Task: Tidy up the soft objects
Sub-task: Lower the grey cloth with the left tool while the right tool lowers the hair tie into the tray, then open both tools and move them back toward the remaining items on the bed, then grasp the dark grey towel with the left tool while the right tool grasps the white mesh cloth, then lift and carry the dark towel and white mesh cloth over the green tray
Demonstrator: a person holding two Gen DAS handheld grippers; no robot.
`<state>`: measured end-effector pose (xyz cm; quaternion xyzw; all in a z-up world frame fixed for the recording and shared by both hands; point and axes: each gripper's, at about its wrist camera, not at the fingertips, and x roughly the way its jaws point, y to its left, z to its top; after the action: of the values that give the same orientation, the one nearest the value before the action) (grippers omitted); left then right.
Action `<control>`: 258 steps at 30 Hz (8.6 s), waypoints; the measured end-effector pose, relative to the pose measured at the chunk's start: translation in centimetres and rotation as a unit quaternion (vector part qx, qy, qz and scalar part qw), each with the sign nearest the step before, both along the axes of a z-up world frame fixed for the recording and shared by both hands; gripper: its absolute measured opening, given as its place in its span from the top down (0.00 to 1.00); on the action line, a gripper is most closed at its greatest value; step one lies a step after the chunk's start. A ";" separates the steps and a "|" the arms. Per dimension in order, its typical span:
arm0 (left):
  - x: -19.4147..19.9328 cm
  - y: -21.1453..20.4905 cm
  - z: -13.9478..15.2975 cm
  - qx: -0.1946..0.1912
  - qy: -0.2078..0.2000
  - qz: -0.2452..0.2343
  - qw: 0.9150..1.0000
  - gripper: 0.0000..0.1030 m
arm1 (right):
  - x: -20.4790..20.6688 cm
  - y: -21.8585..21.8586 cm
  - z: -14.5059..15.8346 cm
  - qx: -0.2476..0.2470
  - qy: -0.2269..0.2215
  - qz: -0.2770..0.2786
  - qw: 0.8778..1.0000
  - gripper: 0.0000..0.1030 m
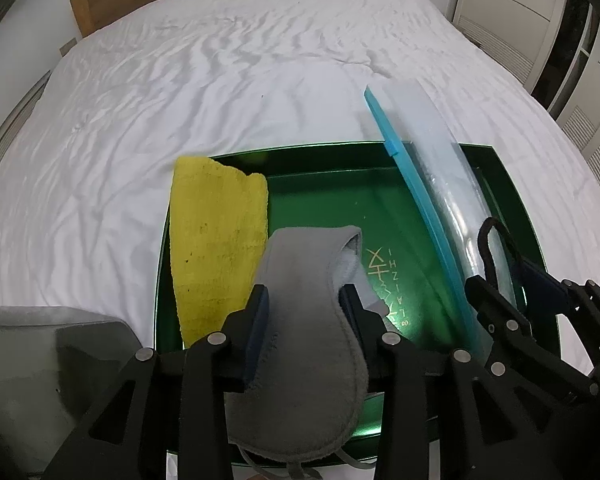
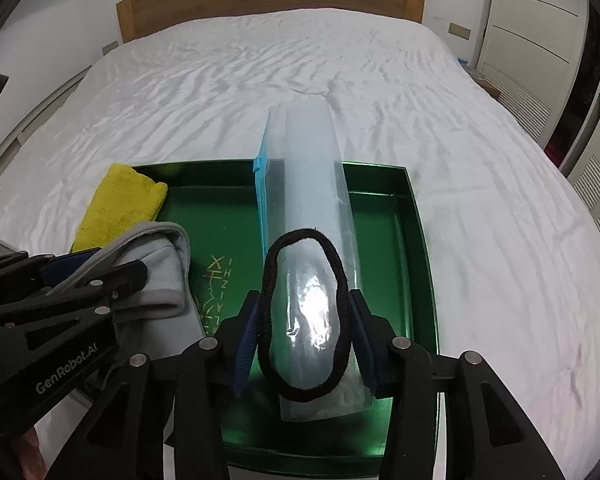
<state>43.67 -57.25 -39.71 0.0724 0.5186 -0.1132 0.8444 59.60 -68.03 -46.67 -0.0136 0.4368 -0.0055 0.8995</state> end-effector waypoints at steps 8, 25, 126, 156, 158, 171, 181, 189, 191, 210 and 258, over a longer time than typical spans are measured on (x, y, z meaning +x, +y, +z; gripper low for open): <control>0.0 0.1 0.1 -0.002 0.001 0.002 1.000 0.69 | 0.2 -0.5 0.5 0.002 -0.005 -0.002 1.000 0.58; -0.2 0.6 0.8 -0.018 -0.012 0.011 1.000 0.69 | -0.1 0.2 1.5 0.001 -0.016 0.006 1.000 0.48; -28.2 44.5 0.1 -0.001 0.096 -0.002 0.995 0.59 | -32.7 36.8 9.6 0.046 0.032 0.072 0.996 0.48; -26.9 51.9 2.2 0.011 0.070 0.068 0.995 0.53 | -31.4 42.3 7.7 0.074 0.036 0.118 0.990 0.48; -26.8 52.8 2.0 0.012 0.072 0.074 0.995 0.53 | -31.0 43.4 7.3 0.080 0.037 0.127 0.988 0.48; -26.4 55.4 0.2 -0.005 0.095 0.068 0.993 0.53 | -30.1 49.8 4.1 0.090 0.056 0.158 0.982 0.48; -25.9 55.9 -1.3 -0.008 0.102 0.054 0.993 0.53 | -30.2 52.6 0.8 0.091 0.079 0.170 0.978 0.48; -25.9 56.2 -2.6 -0.020 0.111 0.056 0.992 0.51 | -30.0 53.1 -1.6 0.096 0.092 0.161 0.978 0.48; -25.8 56.1 -2.4 -0.025 0.110 0.056 0.992 0.51 | -29.9 53.2 -2.3 0.096 0.095 0.159 0.978 0.49; -25.4 55.9 -4.7 -0.010 0.115 0.048 0.992 0.50 | -29.4 53.8 -4.3 0.095 0.112 0.174 0.974 0.63; -25.1 54.7 -1.8 0.027 0.086 0.050 0.995 0.83 | -30.8 53.2 -1.4 0.102 0.062 0.202 0.972 0.91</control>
<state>18.60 -2.59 -41.49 0.0585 0.5948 -0.0624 0.7993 28.80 -14.88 -48.02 -0.0104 0.4779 0.2219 0.8498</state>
